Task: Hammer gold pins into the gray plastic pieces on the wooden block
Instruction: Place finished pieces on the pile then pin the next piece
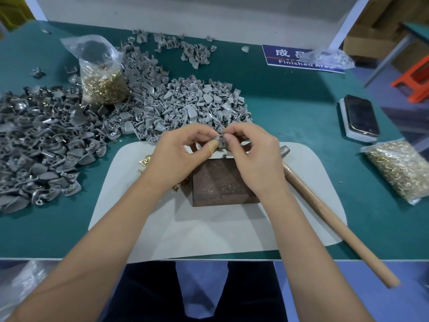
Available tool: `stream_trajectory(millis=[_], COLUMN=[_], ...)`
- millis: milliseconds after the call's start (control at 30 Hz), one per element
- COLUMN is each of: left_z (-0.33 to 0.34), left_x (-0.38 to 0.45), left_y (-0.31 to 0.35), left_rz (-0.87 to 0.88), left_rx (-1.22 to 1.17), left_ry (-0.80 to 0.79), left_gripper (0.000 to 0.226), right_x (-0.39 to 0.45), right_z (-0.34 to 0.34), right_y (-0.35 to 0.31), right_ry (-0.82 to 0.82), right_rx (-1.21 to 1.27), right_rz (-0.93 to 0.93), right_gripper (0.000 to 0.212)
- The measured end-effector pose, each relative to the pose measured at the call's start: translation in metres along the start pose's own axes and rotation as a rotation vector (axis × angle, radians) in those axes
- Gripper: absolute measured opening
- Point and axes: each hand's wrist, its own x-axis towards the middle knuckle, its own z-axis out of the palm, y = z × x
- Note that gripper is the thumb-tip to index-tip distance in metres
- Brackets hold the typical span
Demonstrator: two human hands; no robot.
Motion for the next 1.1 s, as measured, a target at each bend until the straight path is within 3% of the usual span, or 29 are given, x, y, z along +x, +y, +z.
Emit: stream_trajectory(millis=[400,500,700,900,1100], left_z=[0.0,0.001,0.009,0.011,0.016], left_x=[-0.006,-0.024,-0.061,-0.067,-0.07], left_y=[0.018,0.034,0.042,0.034,0.033], left_rz=[-0.133,-0.171,-0.18,-0.153,-0.115], left_rx=[-0.081,-0.077,0.199,0.221,0.246], left_ry=[-0.064,0.001,0.071,0.125,0.186], left_gripper=[0.007,0.006,0.007,0.009,0.009], right_x=[-0.001,-0.013,-0.041,-0.044,-0.035], right_z=[-0.007,-0.015,-0.026,-0.023,-0.025], right_y=[-0.006,-0.014,-0.027,-0.032,-0.039], right_ry=[-0.095,-0.121,-0.207,-0.223,-0.31], right_rx=[0.059,0.027,-0.174,-0.105,-0.322], right_rz=[0.027,0.026,-0.033,0.074,0.019], right_gripper=[0.008,0.007,0.005,0.005,0.007])
